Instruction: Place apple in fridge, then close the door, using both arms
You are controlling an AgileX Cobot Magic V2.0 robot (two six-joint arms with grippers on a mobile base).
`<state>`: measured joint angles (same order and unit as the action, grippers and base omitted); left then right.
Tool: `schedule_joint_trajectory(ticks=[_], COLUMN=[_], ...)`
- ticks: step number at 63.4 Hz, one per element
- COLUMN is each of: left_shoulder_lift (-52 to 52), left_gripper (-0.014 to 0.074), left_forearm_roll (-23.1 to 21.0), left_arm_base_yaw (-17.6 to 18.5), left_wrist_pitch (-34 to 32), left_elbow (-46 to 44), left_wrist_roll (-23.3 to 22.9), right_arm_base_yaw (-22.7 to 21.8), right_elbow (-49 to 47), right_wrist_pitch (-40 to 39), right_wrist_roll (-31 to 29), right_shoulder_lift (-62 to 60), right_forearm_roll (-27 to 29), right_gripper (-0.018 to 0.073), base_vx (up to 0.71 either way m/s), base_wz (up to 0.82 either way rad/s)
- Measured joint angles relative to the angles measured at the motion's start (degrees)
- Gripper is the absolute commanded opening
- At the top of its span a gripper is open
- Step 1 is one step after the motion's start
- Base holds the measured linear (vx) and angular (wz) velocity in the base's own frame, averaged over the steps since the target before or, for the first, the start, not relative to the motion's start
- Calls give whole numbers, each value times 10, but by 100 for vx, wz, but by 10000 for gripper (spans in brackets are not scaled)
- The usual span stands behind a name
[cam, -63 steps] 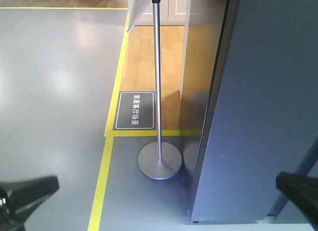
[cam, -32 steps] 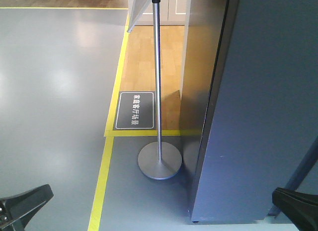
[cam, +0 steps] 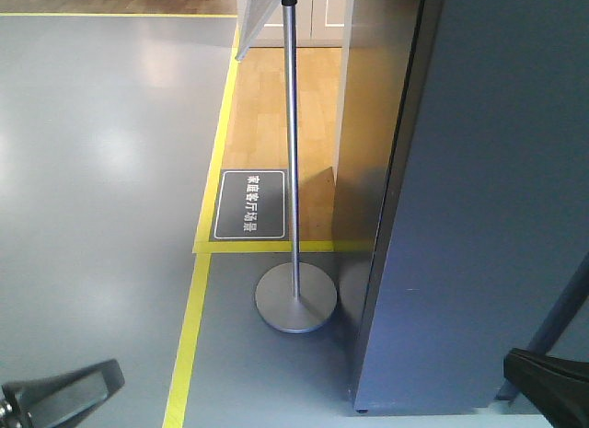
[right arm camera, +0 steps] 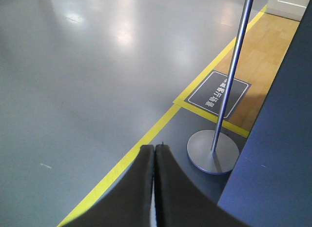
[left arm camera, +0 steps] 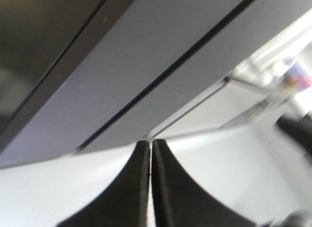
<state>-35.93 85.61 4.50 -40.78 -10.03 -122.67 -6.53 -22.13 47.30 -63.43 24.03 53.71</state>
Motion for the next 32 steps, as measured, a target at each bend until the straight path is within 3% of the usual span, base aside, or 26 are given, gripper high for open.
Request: schedule_joint_trajectory(ticks=[9, 15, 26, 32], left_shoulder_lift=[0, 0, 0, 0], left_gripper=[-8, -8, -8, -8], left_forearm_roll=[-170, -253, -331, -370], left_arm_base_yaw=[0, 0, 0, 0], left_wrist_pitch=[1, 6, 18, 54], left_elbow=[0, 0, 18, 46], left_wrist_roll=[-2, -2, 16, 113], right_arm_base_yaw=[0, 0, 0, 0], right_elbow=[0, 0, 0, 0], right_wrist_pitch=[0, 0, 2, 9], right_wrist_roll=[0, 0, 0, 0], right_shoulder_lift=[0, 0, 0, 0], right_forearm_roll=[0, 0, 0, 0], right_gripper=[-7, -7, -7, -7], base_vx=[0, 0, 0, 0], base_wz=[0, 0, 0, 0])
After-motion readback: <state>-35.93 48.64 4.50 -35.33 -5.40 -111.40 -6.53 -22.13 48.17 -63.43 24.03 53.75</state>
